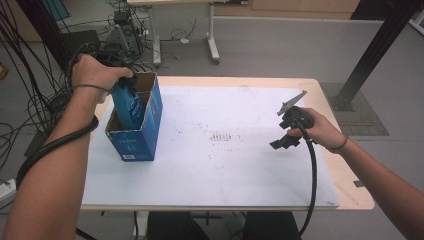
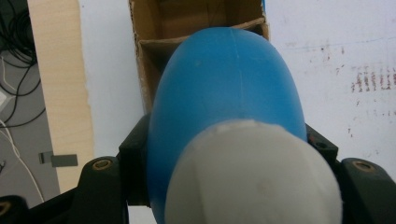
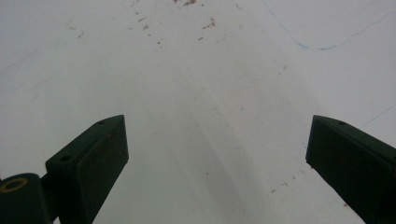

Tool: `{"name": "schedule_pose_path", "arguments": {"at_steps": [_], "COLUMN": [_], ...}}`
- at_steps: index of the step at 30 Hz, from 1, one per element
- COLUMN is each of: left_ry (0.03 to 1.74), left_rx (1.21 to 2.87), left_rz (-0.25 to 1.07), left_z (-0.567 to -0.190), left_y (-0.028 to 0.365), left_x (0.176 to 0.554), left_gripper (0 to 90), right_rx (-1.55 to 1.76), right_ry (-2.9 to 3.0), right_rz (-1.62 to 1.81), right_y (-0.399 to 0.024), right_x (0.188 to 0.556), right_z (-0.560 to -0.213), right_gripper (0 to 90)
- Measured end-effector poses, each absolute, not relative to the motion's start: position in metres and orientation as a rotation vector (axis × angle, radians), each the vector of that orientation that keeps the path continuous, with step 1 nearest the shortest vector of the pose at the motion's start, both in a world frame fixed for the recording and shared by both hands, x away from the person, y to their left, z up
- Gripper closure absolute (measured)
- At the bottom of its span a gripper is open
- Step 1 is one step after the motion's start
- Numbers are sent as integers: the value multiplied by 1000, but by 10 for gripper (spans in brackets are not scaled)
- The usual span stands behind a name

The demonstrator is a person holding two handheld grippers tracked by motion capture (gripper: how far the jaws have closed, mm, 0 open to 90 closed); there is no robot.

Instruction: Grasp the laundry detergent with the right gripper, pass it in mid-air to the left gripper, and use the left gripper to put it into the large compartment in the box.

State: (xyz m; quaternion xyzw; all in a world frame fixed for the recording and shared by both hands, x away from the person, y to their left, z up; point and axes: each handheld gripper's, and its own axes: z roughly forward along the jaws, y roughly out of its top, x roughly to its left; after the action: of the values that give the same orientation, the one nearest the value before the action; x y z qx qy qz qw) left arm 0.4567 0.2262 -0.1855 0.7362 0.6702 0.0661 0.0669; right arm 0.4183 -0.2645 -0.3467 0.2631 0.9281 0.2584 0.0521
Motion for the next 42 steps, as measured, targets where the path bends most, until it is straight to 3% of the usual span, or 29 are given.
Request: {"name": "schedule_pose_path", "arguments": {"at_steps": [42], "left_ry": [2087], "left_rx": [2221], "left_rz": [86], "left_z": [-258], "left_y": [231], "left_x": [459], "left_gripper": [377], "right_rx": [827], "right_ry": [2826], "right_rz": [791], "right_y": [-265], "right_x": [418], "right_z": [-350], "right_gripper": [56]}}
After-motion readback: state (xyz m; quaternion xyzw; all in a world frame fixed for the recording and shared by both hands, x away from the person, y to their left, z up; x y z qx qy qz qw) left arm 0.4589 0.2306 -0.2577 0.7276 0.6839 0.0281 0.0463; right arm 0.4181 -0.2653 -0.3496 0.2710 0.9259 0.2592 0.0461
